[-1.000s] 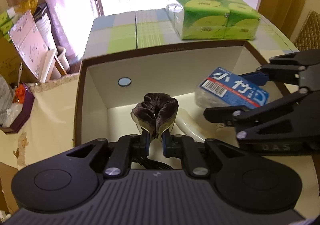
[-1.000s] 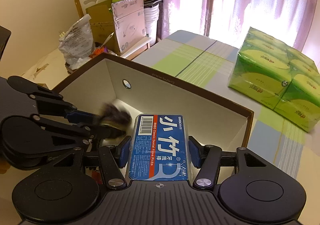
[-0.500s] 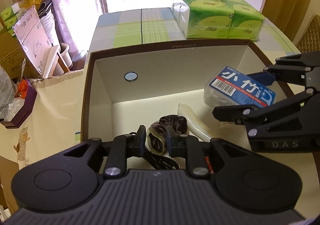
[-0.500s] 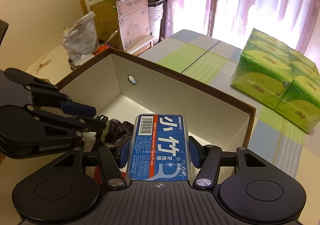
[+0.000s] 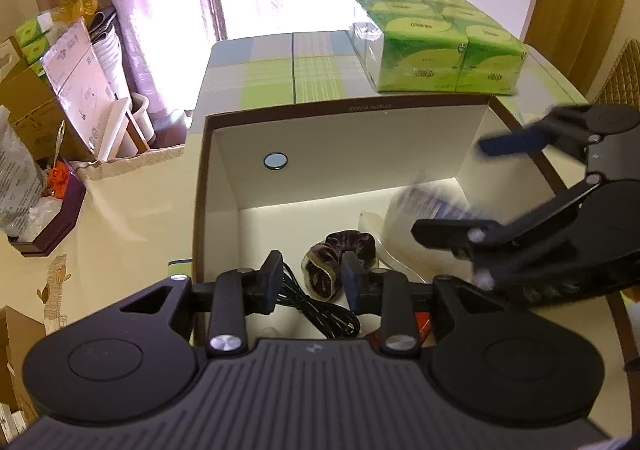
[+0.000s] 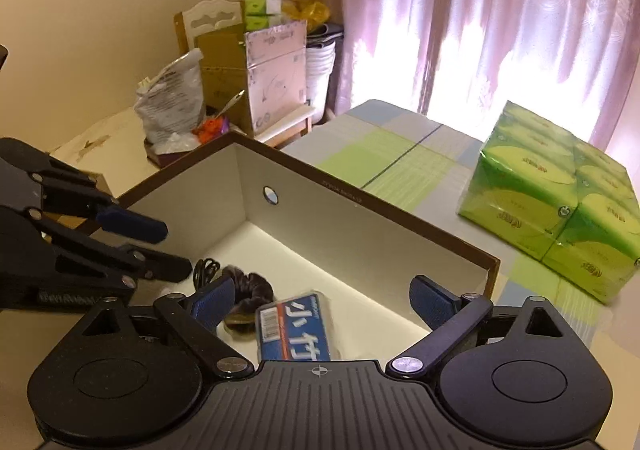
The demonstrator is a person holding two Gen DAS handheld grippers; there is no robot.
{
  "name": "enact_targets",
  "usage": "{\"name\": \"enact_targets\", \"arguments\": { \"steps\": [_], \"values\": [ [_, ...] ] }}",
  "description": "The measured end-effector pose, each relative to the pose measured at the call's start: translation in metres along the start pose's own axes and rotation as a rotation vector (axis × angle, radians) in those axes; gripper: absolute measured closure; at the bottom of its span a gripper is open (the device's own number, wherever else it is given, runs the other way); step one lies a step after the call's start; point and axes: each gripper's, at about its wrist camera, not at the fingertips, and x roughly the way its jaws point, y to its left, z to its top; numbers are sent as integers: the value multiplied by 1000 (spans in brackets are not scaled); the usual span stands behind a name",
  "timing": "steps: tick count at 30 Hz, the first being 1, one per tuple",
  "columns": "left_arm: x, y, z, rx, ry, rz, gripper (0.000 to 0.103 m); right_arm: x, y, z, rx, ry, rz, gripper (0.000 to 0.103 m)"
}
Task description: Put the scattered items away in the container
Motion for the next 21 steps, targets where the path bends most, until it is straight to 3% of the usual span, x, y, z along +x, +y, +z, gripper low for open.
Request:
{"name": "enact_targets", "arguments": {
  "steps": [6, 12, 17, 21],
  "values": [
    [-19, 1, -6, -11, -17, 11, 72, -24, -5, -6, 21, 11, 36, 4],
    [-39, -9, -17, -14, -22, 27, 58, -48, 3, -22, 43, 34, 34, 4],
    [-57, -20, -24, -28, -31, 33, 39, -68, 10, -32, 60, 32, 28, 4],
    [-73, -30, -29, -36, -40, 43, 32, -83, 16, -40, 84, 31, 31, 4]
  ]
}}
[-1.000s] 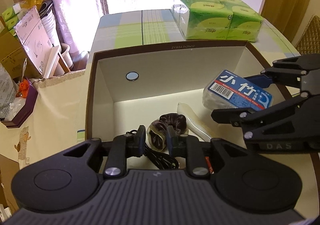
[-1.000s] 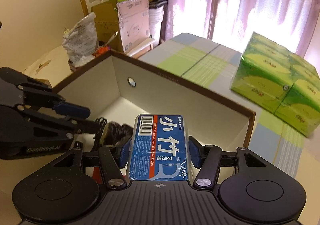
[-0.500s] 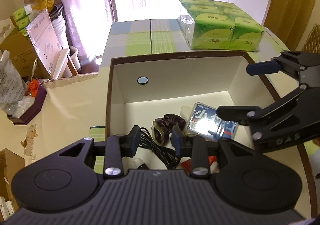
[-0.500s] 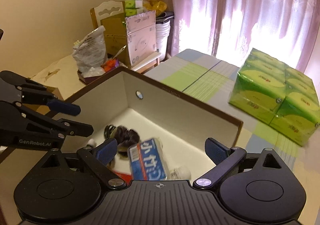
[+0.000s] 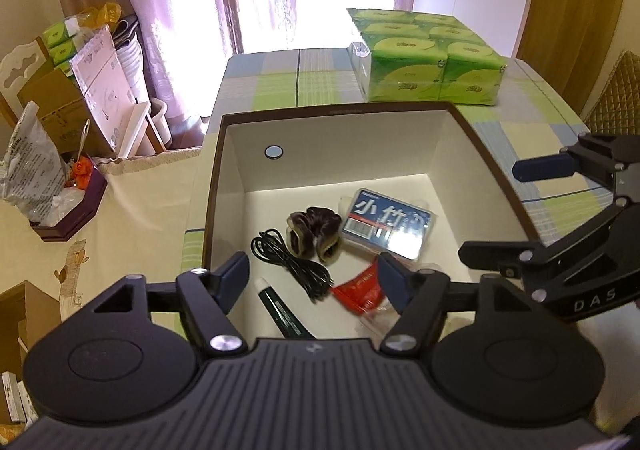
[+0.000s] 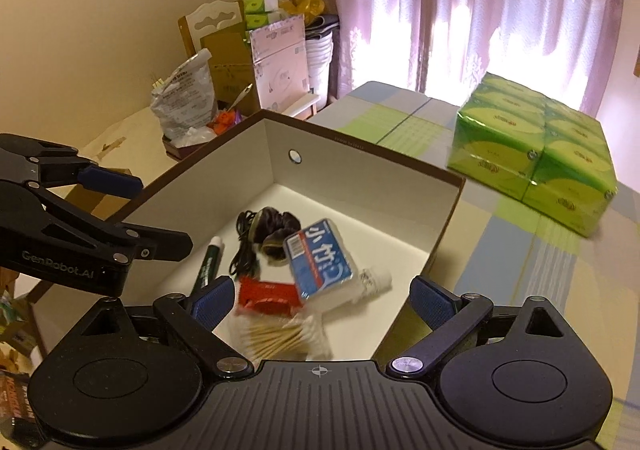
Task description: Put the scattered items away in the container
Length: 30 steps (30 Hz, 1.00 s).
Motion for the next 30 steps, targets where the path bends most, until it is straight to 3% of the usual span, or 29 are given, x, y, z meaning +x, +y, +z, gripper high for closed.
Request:
{"name": "enact_targets", "arguments": {
  "steps": [2, 8, 16, 30],
  "values": [
    [-8, -4, -3, -16, -2, 1, 22, -7, 3, -5, 11, -1, -2, 4],
    [-32, -14, -14, -58, -5, 1, 13, -27, 9, -18, 31, -2, -6, 4],
    [-59, -31, -30, -94, -2, 28, 9, -56, 17, -32, -8, -20, -30, 4],
    [-96, -60, -62, -162, 5, 84, 6, -91, 22, -69, -43, 15, 43, 4]
  ]
}}
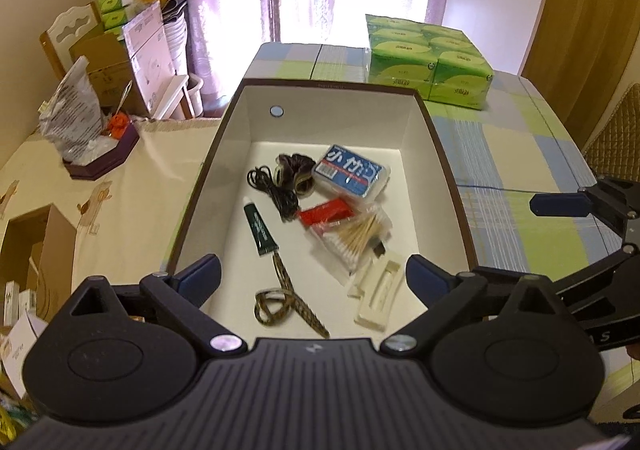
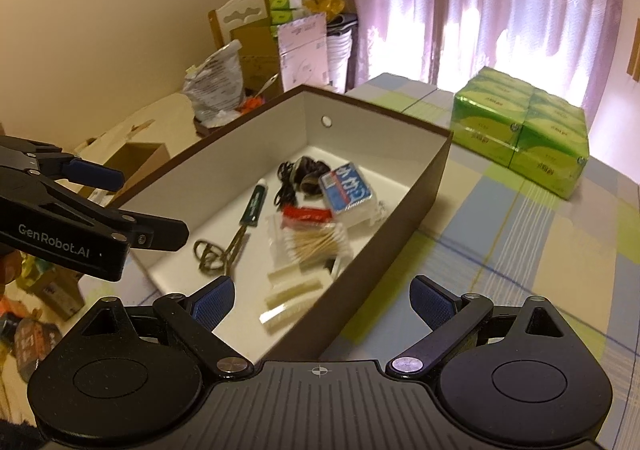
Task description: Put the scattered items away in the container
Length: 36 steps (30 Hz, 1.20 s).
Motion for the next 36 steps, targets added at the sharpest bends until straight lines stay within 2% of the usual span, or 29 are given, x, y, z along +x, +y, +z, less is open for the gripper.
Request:
{"name": "enact_targets", "arguments": {
  "steps": [7, 18, 36],
  "values": [
    [-10, -16, -21, -14, 27, 33, 5, -11, -2, -16, -10, 15, 32, 4],
    [-18, -43, -42, -9, 35, 135, 1, -20, -12, -34, 12, 44, 62, 4],
    [-29, -70, -60, -67, 70, 179, 1, -34, -22, -50, -33, 76, 94, 4]
  ]
}}
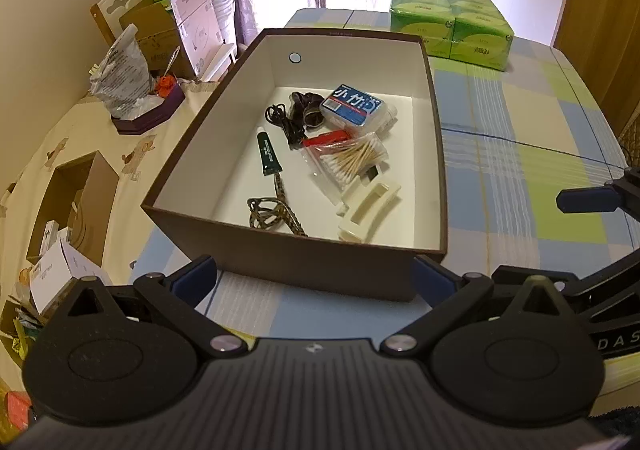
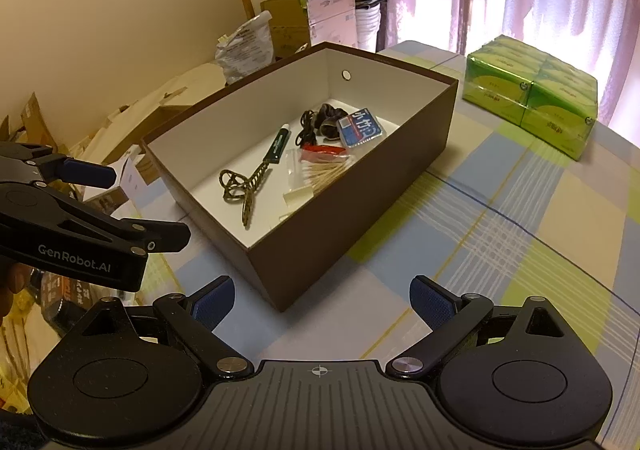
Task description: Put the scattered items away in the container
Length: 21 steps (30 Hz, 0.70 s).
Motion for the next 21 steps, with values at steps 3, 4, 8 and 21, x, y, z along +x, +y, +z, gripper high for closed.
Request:
{"name": "enact_targets", "arguments": {
  "steps": [3, 4, 8, 21],
  "values": [
    [-1, -5, -3, -4, 5, 4, 1, -2, -1, -3, -8, 4, 7, 4],
    [-2, -7, -4, -7, 8, 3, 1, -3, -2, -4, -10, 5, 9, 4],
    [-3, -13, -7, -13, 14, 11, 1, -6, -6, -6, -14, 9, 14, 4],
    [-4, -33, -10, -24, 22, 24, 1, -13, -19, -12, -30, 11, 30, 4]
  ]
}}
